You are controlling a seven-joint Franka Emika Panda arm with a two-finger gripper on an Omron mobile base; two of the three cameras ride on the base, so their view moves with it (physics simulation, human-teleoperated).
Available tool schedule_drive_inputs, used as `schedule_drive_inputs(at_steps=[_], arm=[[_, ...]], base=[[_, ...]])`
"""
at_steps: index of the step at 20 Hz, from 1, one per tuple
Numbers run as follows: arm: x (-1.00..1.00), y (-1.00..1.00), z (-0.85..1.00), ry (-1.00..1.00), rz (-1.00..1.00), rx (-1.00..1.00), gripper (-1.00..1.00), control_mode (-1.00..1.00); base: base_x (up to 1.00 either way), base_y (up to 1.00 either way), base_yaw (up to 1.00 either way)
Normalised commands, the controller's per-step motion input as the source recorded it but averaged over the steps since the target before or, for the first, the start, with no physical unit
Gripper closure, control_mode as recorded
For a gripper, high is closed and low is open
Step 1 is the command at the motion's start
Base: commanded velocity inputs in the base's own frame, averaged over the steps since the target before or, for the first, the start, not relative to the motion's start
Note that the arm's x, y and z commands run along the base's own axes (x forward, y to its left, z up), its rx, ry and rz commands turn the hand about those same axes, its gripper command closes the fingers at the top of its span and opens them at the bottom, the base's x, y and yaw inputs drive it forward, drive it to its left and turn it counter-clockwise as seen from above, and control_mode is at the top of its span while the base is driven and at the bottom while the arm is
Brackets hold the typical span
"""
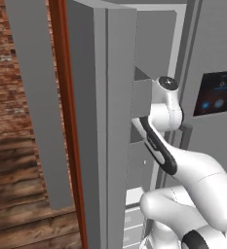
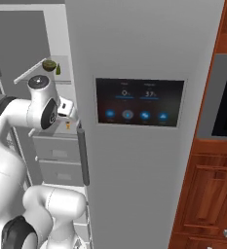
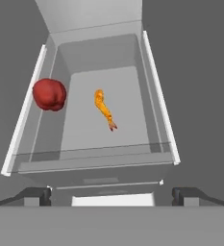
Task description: Take the shrimp and bell pepper from the second highest rack and move them to the highest rack where the kiwi and lemon wedge are located, to maximize freezer space. Close the freezer door after rearranging.
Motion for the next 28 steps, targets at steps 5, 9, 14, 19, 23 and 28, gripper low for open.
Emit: schedule_drive_inputs(at_steps=[5, 9, 14, 19, 23, 28], arm=[[0.09, 0.35, -0.24, 0.00, 0.00, -0.01, -1.00, -1.00], [-0.01, 0.38, -0.15, 0.00, 0.00, -0.01, -1.00, -1.00], [0.28, 0.00, -0.01, 0.00, 0.00, 0.00, -1.00, -1.00], [0.40, 0.00, -0.16, 0.00, 0.00, -0.04, -1.00, -1.00], [0.28, 0.00, -0.30, 0.00, 0.00, -0.06, -1.00, -1.00], [0.23, 0.00, -0.26, 0.00, 0.00, -0.04, -1.00, -1.00]], base=[[0.00, 0.00, 0.00], [0.00, 0.00, 0.00], [0.00, 0.00, 0.00], [0.00, 0.00, 0.00], [0.00, 0.00, 0.00], [0.00, 0.00, 0.00]])
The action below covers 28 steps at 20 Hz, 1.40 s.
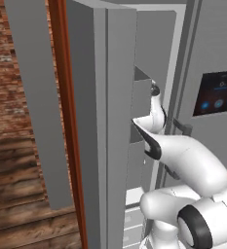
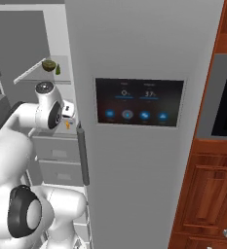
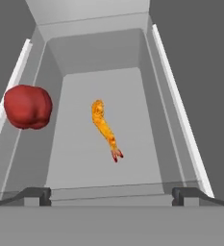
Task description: Take the shrimp and bell pepper from the second highest rack and move them to the highest rack where the kiwi and lemon wedge are located, to maximize freezer space. Close the freezer door after rearranging.
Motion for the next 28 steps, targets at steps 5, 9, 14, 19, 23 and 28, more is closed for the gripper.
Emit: schedule_drive_inputs(at_steps=[5, 9, 14, 19, 23, 28], arm=[[0.25, 0.00, -0.20, 0.00, 0.02, -0.01, -1.00, -1.00], [0.31, 0.04, -0.20, 0.00, 0.04, -0.01, -1.00, -1.00], [0.35, 0.09, -0.19, 0.00, 0.04, -0.03, -1.00, -1.00], [0.39, 0.15, -0.17, 0.00, 0.04, -0.04, -1.00, -1.00], [0.35, 0.11, -0.19, 0.00, 0.03, -0.05, -1.00, -1.00], [0.21, 0.01, -0.23, 0.01, 0.01, -0.03, -1.00, -1.00]], base=[[0.00, 0.00, 0.00], [0.00, 0.00, 0.00], [0.00, 0.00, 0.00], [0.00, 0.00, 0.00], [0.00, 0.00, 0.00], [0.00, 0.00, 0.00]])
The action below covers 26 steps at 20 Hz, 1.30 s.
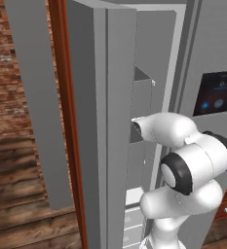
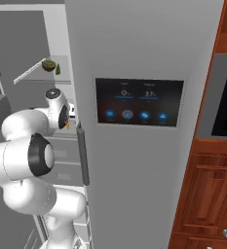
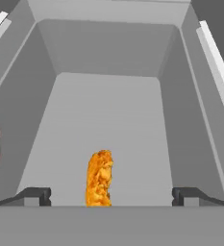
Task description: Take the shrimp and bell pepper from the second highest rack and move them to the highest rack where the kiwi and lemon wedge are located, to maximize freezer space. Close the freezer door after rearranging.
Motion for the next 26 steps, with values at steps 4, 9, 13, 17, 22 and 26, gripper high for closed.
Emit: schedule_drive_inputs(at_steps=[4, 9, 13, 17, 22, 26], arm=[[0.05, 0.00, -0.31, 0.02, 0.00, -0.02, -1.00, -1.00], [0.06, 0.00, -0.34, 0.04, 0.00, 0.00, 1.00, -1.00], [-0.01, 0.00, -0.30, 0.02, 0.00, 0.00, 1.00, -1.00], [-0.17, 0.00, -0.18, 0.00, 0.00, 0.00, 1.00, -1.00], [-0.18, 0.00, -0.04, 0.00, 0.00, 0.00, 1.00, -1.00], [-0.38, 0.00, 0.15, -0.08, 0.00, 0.00, 1.00, -1.00]], base=[[0.00, 0.00, 0.00], [0.00, 0.00, 0.00], [0.00, 0.00, 0.00], [0.00, 0.00, 0.00], [0.00, 0.00, 0.00], [0.00, 0.00, 0.00]])
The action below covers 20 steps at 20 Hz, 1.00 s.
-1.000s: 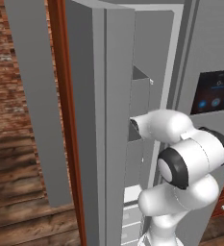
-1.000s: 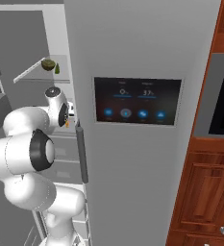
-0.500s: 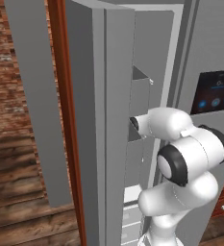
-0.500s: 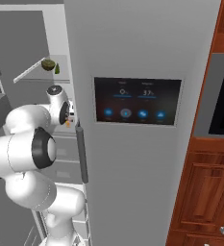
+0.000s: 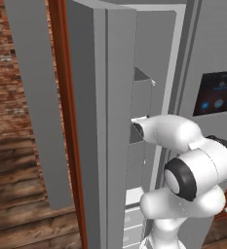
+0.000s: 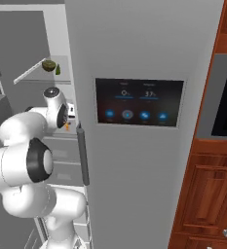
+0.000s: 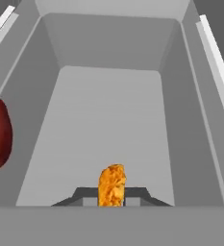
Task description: Take the shrimp and bell pepper from the second highest rack and move them to the highest rack where the kiwi and lemon wedge are located, to maximize freezer space. Close the freezer door after rearranging.
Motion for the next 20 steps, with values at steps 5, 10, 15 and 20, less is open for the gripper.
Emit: schedule_drive_inputs(at_steps=[5, 10, 15, 20], arm=[[-0.66, -0.01, 0.56, -0.18, 0.00, 0.00, 1.00, -1.00], [-0.66, -0.20, 0.48, -0.13, 0.00, 0.00, 1.00, -1.00], [-0.56, -0.26, 0.20, -0.04, 0.03, 0.00, 1.00, -1.00], [-0.59, -0.16, 0.26, -0.02, 0.06, 0.02, 1.00, -1.00]], base=[[0.00, 0.00, 0.00], [0.00, 0.00, 0.00], [0.00, 0.00, 0.00], [0.00, 0.00, 0.00]])
